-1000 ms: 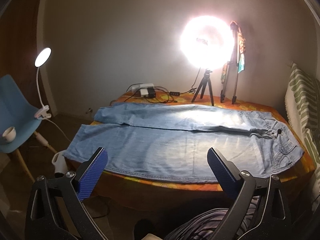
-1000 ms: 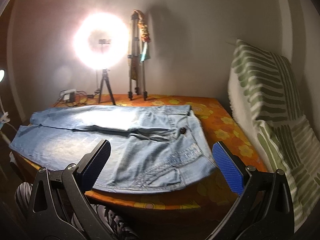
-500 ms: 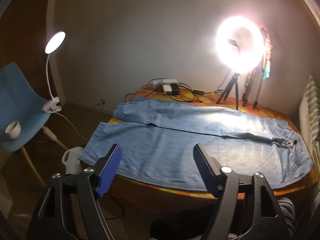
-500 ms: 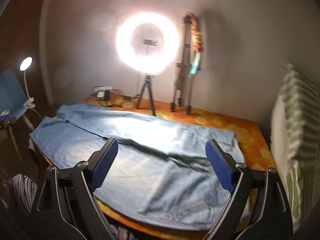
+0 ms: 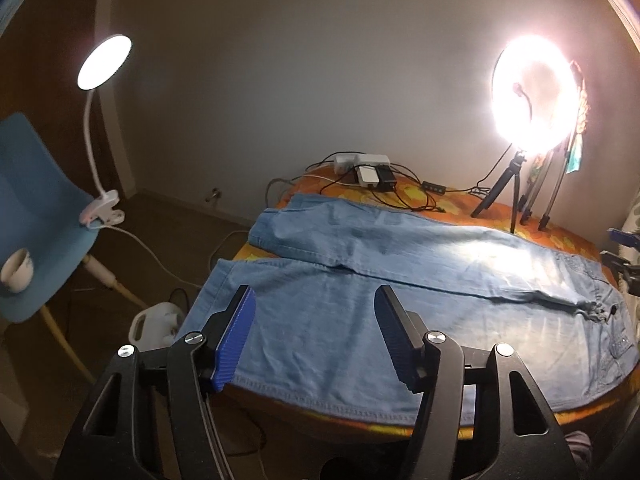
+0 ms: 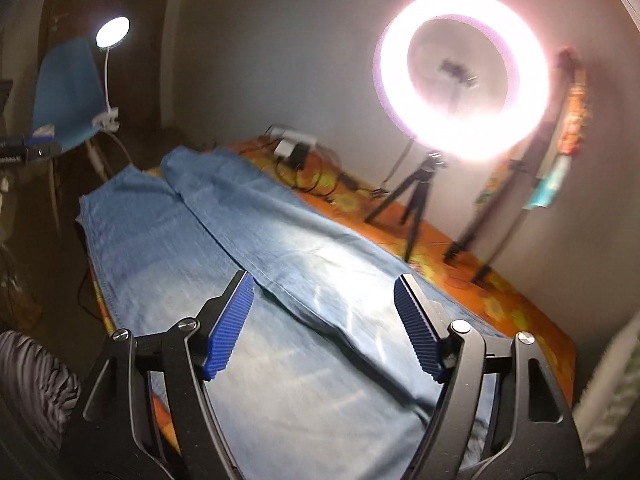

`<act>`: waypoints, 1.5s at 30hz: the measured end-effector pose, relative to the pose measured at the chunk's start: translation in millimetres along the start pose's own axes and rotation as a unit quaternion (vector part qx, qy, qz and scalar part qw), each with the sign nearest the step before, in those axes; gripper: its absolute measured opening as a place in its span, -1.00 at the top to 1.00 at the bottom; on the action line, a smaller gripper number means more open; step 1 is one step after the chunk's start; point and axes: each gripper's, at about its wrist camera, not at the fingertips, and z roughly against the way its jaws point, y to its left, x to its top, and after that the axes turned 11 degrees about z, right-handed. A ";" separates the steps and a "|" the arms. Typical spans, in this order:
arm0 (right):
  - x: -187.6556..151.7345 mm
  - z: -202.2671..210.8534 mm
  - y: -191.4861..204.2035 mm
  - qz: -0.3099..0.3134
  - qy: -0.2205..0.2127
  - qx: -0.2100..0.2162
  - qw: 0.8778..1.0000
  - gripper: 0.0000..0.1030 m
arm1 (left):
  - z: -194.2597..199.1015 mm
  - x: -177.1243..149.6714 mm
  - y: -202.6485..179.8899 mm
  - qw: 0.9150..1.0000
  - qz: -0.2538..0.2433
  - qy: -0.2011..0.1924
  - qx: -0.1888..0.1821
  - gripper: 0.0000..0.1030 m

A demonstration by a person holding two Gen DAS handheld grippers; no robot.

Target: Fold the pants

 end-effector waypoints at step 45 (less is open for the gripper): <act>23.2 -333.0 -60.7 0.095 0.113 0.104 0.984 -0.63 | -451.4 147.1 -3.7 0.955 0.192 0.207 0.092 -0.19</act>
